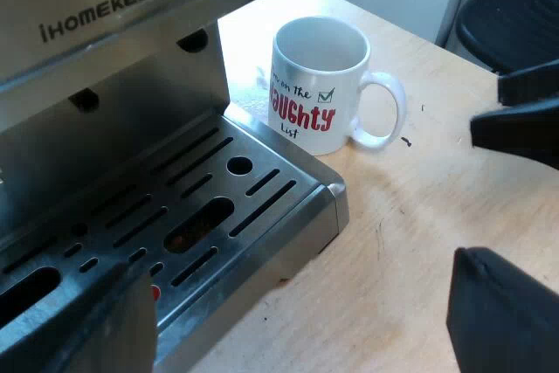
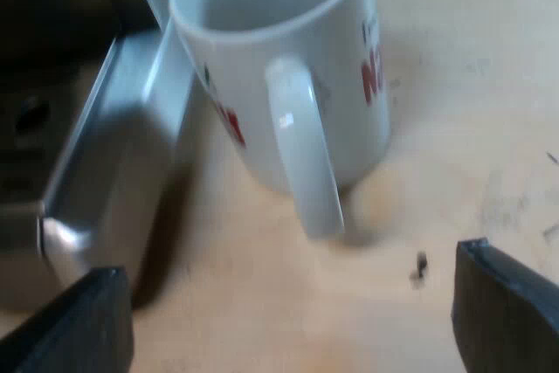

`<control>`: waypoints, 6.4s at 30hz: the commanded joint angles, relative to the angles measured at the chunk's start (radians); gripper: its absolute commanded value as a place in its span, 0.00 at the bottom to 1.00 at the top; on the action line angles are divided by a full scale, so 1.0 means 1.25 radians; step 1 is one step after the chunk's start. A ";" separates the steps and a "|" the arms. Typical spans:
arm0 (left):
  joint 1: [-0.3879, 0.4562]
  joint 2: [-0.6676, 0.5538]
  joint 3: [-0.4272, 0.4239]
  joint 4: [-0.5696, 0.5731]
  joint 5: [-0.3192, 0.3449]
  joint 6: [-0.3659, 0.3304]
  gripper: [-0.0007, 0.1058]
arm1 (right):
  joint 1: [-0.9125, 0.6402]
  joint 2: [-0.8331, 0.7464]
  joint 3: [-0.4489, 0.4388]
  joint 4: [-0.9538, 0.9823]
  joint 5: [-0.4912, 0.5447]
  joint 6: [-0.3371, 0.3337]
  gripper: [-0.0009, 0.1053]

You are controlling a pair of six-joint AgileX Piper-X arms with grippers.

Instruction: Place mug into machine

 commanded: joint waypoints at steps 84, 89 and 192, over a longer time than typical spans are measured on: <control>-0.004 -0.144 -0.006 0.095 0.024 -0.003 0.66 | 0.115 0.145 -0.155 -0.025 0.148 -0.020 0.01; -0.004 -0.211 -0.006 0.110 0.019 -0.003 0.66 | 0.115 0.031 -0.155 0.091 0.148 -0.027 0.01; 0.252 -0.598 0.259 0.217 0.133 0.039 0.66 | 0.616 0.416 -0.439 -0.068 0.296 -0.014 0.01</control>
